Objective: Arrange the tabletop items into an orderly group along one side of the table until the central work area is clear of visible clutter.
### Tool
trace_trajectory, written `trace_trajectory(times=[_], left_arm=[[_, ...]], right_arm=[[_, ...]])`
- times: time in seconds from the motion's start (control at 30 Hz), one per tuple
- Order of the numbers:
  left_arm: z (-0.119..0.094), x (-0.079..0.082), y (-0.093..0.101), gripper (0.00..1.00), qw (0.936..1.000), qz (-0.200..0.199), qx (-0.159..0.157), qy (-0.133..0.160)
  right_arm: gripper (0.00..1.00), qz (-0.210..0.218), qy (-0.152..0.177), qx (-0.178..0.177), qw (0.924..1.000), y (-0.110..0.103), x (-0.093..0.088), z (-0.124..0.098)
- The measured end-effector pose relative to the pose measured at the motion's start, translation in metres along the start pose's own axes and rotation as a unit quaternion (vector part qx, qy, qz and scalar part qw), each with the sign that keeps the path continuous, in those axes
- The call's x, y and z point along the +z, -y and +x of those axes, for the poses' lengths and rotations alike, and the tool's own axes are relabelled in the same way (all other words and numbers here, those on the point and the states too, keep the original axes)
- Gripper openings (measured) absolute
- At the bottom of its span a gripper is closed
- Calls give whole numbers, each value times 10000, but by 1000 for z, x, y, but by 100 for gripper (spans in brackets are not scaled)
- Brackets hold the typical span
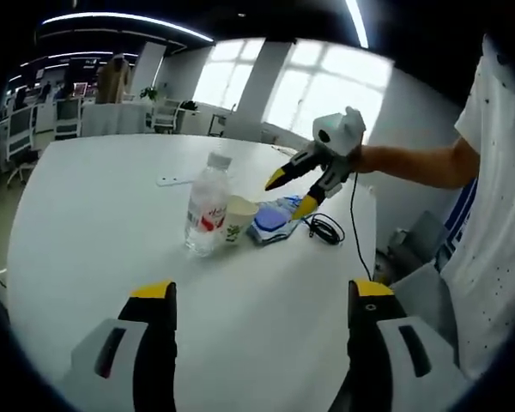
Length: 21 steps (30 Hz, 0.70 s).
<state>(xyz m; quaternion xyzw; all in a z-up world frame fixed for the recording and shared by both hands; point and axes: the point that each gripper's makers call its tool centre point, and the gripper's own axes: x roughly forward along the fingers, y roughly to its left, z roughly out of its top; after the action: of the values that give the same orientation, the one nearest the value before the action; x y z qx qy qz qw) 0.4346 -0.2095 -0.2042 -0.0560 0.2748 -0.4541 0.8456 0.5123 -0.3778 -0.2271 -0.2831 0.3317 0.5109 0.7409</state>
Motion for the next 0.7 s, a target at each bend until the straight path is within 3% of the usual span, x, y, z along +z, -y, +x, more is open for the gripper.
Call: trace_trajectory(times=[0.33,0.7], left_arm=[[0,10,12,85,9998,199,-33,-49],[4,21,33,87,9992,383,-105,-82]], right_arm=[[50,549,344,-268,9975,-1,-10,-27],[53,1151,791,-658,9880,-1,-27,-69]])
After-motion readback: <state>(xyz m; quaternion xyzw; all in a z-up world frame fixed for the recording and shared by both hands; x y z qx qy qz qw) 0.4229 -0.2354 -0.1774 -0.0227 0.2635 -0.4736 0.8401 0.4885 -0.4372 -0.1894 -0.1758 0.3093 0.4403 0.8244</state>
